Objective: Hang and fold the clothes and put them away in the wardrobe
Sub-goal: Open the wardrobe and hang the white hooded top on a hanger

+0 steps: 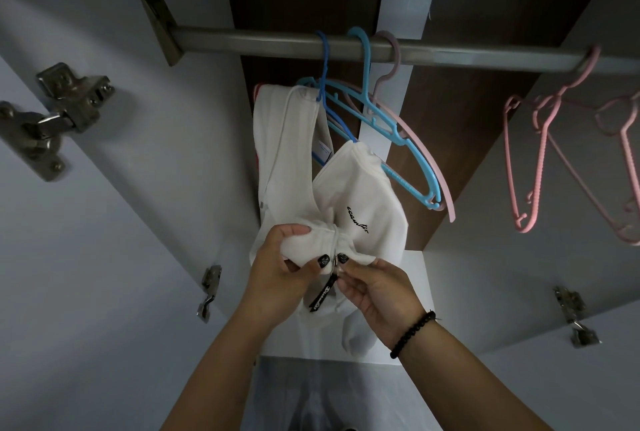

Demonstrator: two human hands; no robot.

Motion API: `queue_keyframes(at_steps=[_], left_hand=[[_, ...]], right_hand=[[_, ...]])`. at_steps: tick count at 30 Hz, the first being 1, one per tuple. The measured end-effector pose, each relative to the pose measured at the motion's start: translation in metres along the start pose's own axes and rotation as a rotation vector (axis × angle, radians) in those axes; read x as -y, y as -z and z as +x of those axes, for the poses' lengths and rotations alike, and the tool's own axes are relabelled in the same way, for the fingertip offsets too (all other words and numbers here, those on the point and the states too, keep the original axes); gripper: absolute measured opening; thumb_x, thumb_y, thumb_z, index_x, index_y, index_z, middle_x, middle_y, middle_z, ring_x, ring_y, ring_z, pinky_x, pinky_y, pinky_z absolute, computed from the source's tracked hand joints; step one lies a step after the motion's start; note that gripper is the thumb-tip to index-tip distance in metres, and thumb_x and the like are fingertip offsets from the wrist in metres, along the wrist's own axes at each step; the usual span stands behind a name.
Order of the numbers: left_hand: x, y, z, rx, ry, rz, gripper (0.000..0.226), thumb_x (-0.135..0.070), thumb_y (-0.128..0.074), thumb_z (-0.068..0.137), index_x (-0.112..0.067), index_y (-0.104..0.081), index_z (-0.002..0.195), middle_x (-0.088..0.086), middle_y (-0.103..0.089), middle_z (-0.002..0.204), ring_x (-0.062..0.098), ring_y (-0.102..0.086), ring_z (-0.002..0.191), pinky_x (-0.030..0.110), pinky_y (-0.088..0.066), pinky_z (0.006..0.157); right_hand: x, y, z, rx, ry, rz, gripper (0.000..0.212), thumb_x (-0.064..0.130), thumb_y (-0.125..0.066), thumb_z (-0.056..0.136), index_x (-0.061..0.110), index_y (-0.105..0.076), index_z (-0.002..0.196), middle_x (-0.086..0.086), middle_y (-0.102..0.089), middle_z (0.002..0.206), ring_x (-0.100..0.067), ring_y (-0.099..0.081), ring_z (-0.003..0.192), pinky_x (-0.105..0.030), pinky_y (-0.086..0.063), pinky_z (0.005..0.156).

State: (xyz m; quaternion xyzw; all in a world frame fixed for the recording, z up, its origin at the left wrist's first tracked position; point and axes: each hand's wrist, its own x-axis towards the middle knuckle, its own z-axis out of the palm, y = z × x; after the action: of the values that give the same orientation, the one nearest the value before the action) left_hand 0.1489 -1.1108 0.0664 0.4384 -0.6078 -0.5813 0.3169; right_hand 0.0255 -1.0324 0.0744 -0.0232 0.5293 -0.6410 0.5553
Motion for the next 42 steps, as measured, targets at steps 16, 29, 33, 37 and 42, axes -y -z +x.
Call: queue_keyframes(at_steps=[16, 29, 33, 37, 42], left_hand=[[0.01, 0.014, 0.006, 0.022, 0.03, -0.016, 0.051, 0.001, -0.074, 0.078, -0.035, -0.053, 0.107, -0.002, -0.06, 0.113, 0.019, -0.065, 0.095, 0.03, -0.058, 0.075], [0.016, 0.024, 0.005, 0.072, 0.056, -0.106, 0.049, 0.003, -0.075, 0.076, -0.029, -0.056, 0.109, 0.001, -0.059, 0.116, 0.019, -0.065, 0.098, 0.026, -0.057, 0.073], [0.017, 0.029, 0.008, 0.138, 0.048, -0.007, 0.049, 0.002, -0.072, 0.08, -0.034, -0.055, 0.109, 0.001, -0.057, 0.118, 0.016, -0.066, 0.095, 0.037, -0.059, 0.081], [0.016, 0.034, 0.011, 0.208, 0.049, 0.051, 0.051, 0.001, -0.07, 0.082, -0.039, -0.053, 0.109, -0.002, -0.055, 0.121, 0.009, -0.068, 0.088, 0.041, -0.058, 0.082], [0.01, 0.046, 0.01, 0.304, 0.086, 0.019, 0.054, 0.002, -0.069, 0.083, -0.034, -0.051, 0.12, 0.004, -0.054, 0.124, 0.013, -0.065, 0.089, 0.025, -0.053, 0.071]], right_hand=[[0.024, 0.005, -0.001, 0.073, 0.56, -1.254, 0.019, 0.006, -0.054, 0.088, 0.014, -0.07, 0.082, 0.007, -0.068, 0.069, 0.001, -0.062, 0.067, -0.008, -0.044, 0.064], [0.007, 0.0, 0.016, 0.222, 0.507, -0.849, 0.019, -0.001, -0.075, 0.076, 0.017, -0.072, 0.074, 0.0, -0.074, 0.076, -0.008, -0.07, 0.07, -0.014, -0.051, 0.063], [-0.001, -0.001, 0.022, 0.186, 0.603, -0.971, 0.02, 0.007, -0.076, 0.077, 0.026, -0.071, 0.074, 0.006, -0.073, 0.079, -0.009, -0.069, 0.077, -0.024, -0.056, 0.078], [-0.008, -0.002, 0.026, 0.135, 0.751, -0.999, 0.022, 0.006, -0.075, 0.079, 0.026, -0.069, 0.074, 0.015, -0.069, 0.076, -0.005, -0.067, 0.077, -0.021, -0.055, 0.079], [-0.018, -0.005, 0.028, 0.163, 0.832, -0.995, 0.012, 0.007, -0.073, 0.08, 0.019, -0.07, 0.077, 0.017, -0.068, 0.075, -0.003, -0.066, 0.077, -0.018, -0.054, 0.073]])
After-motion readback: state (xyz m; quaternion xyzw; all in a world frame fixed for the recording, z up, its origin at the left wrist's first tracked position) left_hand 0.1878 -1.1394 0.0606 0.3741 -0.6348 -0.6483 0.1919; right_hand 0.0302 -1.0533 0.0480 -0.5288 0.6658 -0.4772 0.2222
